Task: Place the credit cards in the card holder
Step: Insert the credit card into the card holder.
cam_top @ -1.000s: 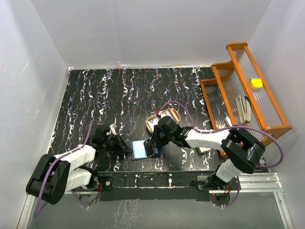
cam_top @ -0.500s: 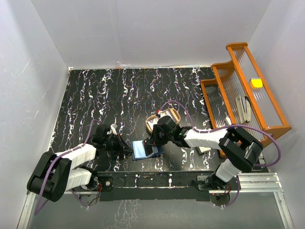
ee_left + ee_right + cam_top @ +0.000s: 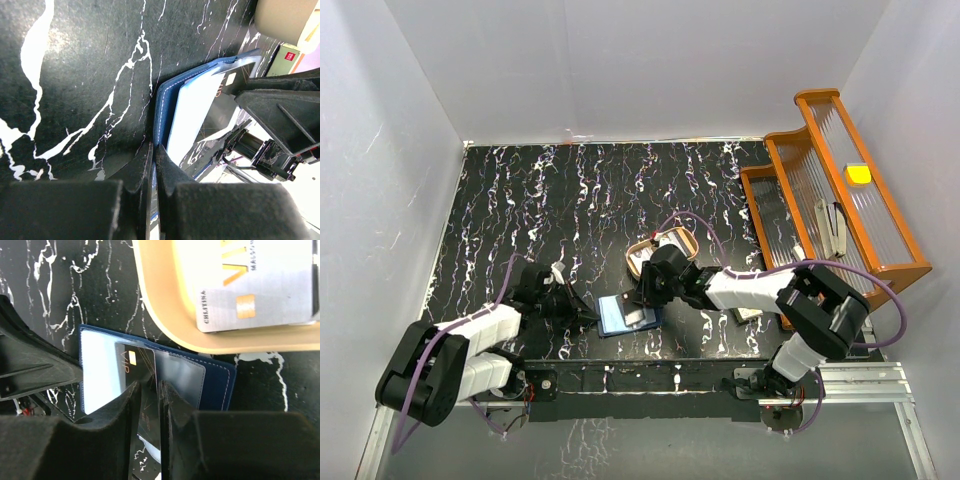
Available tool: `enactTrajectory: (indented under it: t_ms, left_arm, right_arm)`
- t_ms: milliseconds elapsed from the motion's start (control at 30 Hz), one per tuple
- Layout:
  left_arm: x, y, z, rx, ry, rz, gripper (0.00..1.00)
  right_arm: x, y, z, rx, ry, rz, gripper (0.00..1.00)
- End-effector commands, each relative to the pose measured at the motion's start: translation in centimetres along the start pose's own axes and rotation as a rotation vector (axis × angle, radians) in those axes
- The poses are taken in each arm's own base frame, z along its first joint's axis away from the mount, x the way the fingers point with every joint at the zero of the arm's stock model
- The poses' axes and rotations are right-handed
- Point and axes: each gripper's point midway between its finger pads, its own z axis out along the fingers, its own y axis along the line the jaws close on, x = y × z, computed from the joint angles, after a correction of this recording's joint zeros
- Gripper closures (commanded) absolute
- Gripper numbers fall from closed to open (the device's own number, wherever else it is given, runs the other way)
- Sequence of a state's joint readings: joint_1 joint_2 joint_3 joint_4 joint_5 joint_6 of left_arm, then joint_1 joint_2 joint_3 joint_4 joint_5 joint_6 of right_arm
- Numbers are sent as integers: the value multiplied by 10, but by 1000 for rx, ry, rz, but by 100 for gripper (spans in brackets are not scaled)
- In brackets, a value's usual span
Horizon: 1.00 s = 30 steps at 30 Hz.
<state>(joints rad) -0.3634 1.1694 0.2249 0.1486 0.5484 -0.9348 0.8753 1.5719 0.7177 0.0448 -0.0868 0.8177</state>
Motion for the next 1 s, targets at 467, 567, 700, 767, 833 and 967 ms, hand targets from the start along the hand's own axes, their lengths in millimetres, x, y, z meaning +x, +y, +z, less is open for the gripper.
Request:
enactTrajectory:
  t_ms: [467,567,700,767,833,967]
  left_arm:
    - [9,8,-3,-21,11,-20,100]
    - [8,8,-2,-18,12,-20,100]
    - [9,8,-1,-9,16,-22,100]
    - [9,7,0,-6,19,-20,100]
    - [9,7,0,-8,22,-18,100]
    - [8,6,0,-9,21,-10,100]
  right_arm:
    - [3,8,-2,-5,-19,6,84]
    - [6,14,-1,-13,-21,25,84]
    - [12,23,2,-32,-13,28,84]
    - [12,27,5,-39,-6,26,84]
    - [11,30,5,-46,-9,21,84]
    - [9,41,4,-84,-19,11,84]
